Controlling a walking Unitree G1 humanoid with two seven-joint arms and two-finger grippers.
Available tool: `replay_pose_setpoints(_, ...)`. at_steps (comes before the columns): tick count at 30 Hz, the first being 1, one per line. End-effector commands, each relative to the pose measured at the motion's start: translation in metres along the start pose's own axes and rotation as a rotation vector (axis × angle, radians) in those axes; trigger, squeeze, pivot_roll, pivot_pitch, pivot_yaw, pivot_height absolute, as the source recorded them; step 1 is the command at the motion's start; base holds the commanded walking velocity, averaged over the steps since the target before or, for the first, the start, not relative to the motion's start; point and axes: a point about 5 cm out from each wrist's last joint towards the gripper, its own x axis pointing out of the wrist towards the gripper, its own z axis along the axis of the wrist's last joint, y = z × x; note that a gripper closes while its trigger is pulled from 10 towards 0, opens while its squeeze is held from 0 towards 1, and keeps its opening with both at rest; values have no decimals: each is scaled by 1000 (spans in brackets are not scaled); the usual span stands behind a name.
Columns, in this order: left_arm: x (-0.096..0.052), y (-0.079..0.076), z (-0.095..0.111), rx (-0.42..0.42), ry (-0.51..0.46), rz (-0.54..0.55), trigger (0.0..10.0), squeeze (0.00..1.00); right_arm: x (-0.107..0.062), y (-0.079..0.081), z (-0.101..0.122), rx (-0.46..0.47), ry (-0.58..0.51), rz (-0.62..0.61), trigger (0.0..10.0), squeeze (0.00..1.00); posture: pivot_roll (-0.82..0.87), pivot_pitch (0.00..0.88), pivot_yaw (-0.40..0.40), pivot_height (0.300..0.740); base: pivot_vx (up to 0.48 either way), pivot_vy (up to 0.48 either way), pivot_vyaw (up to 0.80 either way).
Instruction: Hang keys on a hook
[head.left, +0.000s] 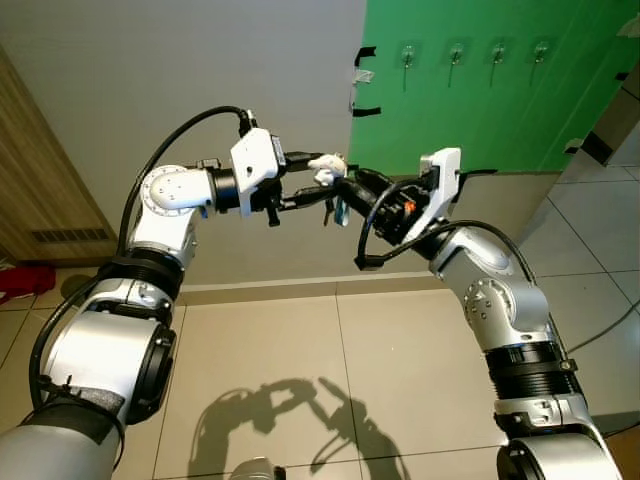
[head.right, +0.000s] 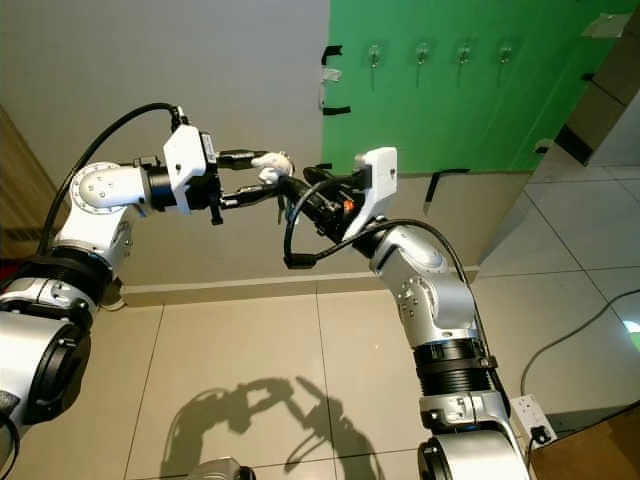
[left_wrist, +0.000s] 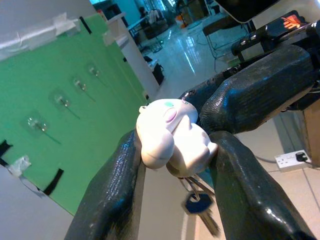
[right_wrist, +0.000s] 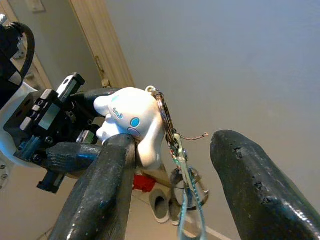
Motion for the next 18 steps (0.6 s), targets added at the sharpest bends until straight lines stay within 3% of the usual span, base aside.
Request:
replay_pose_setpoints(1, 5, -25, -15, -19, 58, -174, 10000, 0, -21, -29, 29, -64, -114, -232, 10000, 0, 8, 0, 62, 740, 0, 0, 0)
replay_pose_setpoints(3, 5, -24, -14, -17, 59, -175, 10000, 0, -21, -30, 30, -112, -92, -242, 10000, 0, 7, 0, 66, 740, 0, 0, 0)
replay_pose_setpoints(4, 5, -24, -14, -15, 61, -177, 10000, 0, -20, -32, 32, -197, -63, -255, 10000, 0, 7, 0, 68, 740, 0, 0, 0)
replay_pose_setpoints(5, 5, -24, -14, -15, 61, -177, 10000, 0, -20, -32, 32, -197, -63, -255, 10000, 0, 7, 0, 68, 740, 0, 0, 0)
replay_pose_setpoints(12, 4, -27, -16, -7, 77, -190, 10000, 0, -22, -37, 42, -576, 33, -308, 10000, 0, 4, 0, 67, 740, 0, 0, 0)
replay_pose_setpoints(17, 4, -27, -16, -7, 79, -192, 10000, 0, -23, -40, 46, -687, 48, -320, 10000, 0, 5, 0, 67, 740, 0, 0, 0)
replay_pose_setpoints(18, 4, -27, -16, -7, 80, -192, 10000, 0, -23, -41, 47, -747, 59, -324, 10000, 0, 5, 0, 67, 740, 0, 0, 0)
